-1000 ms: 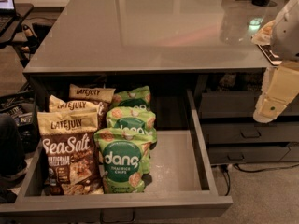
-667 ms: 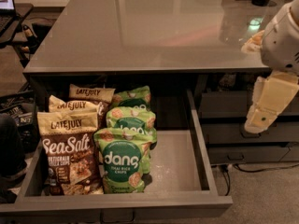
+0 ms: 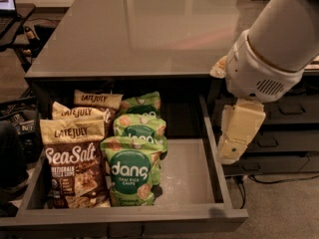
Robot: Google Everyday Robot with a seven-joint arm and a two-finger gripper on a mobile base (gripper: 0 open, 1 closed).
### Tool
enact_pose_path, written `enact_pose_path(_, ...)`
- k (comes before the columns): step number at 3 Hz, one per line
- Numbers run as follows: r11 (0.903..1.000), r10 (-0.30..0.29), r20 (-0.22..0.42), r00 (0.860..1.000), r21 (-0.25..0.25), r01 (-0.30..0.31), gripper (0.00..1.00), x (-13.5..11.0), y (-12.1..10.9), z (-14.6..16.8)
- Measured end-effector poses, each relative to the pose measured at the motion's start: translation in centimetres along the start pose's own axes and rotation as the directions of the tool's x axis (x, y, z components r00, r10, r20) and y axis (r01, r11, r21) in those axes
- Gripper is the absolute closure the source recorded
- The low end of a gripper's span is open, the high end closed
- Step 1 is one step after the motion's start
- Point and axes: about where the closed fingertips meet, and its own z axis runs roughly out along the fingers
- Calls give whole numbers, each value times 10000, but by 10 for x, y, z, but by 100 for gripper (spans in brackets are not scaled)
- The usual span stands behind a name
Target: Pick green rice chip bag from top drawer and place on counter
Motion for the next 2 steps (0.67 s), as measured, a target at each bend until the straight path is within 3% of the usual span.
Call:
enact_pose_path(1,10000,0,0,10000,0,0,0,0,0,0)
enact_pose_path(2,9999,-109,84,9999,-120,110,0,-16,4,30)
